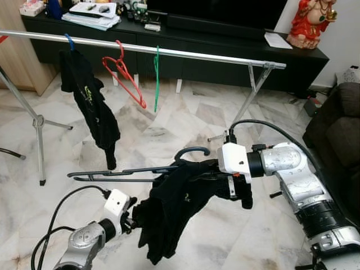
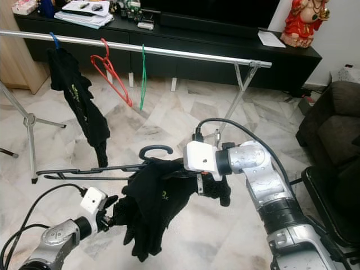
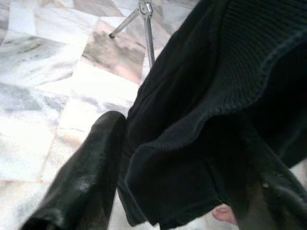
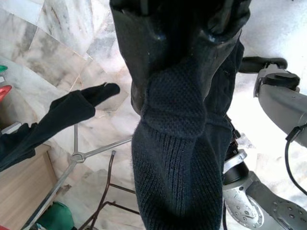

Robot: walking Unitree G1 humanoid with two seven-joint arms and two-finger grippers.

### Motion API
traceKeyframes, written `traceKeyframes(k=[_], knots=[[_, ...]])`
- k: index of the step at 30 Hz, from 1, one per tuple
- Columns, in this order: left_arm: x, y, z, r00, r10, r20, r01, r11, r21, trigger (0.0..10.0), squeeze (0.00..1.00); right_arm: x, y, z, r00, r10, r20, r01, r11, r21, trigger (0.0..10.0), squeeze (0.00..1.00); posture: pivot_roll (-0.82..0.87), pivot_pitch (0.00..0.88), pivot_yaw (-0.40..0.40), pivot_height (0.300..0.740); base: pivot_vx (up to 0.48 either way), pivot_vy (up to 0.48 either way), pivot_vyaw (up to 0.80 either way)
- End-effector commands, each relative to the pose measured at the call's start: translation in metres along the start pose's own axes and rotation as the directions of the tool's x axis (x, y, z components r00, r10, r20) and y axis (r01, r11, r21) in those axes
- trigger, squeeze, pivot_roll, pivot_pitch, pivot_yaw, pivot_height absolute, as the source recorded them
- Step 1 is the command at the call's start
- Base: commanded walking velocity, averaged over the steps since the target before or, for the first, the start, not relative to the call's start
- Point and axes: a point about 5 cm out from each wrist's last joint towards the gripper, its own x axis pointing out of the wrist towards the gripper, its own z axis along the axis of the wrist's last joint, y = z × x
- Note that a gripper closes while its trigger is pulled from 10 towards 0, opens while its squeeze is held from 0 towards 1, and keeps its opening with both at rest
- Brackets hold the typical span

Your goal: Hang hanger

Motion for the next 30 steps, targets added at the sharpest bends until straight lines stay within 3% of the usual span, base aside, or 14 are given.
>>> traceKeyframes(k=[1, 30], knots=[[0.0024, -0.0056, -0.0029, 1.000, -0.026, -0.003, 0.026, 1.000, -0.008, 0.0, 0.00, -0.0074, -0.0049, 0.0038, 1.000, -0.029, 0.004, 0.029, 0.999, -0.018, 0.0, 0.00, -0.05, 0.136, -0.137, 0.740, 0.000, 0.000, 0.00], [0.0114, -0.0127, -0.0002, 1.000, -0.022, 0.022, 0.023, 0.999, -0.037, 0.0, 0.00, -0.0079, -0.0064, 0.0026, 0.999, -0.039, 0.000, 0.039, 0.999, -0.011, 0.0, 0.00, -0.05, 0.135, -0.146, 0.740, 0.000, 0.000, 0.00]])
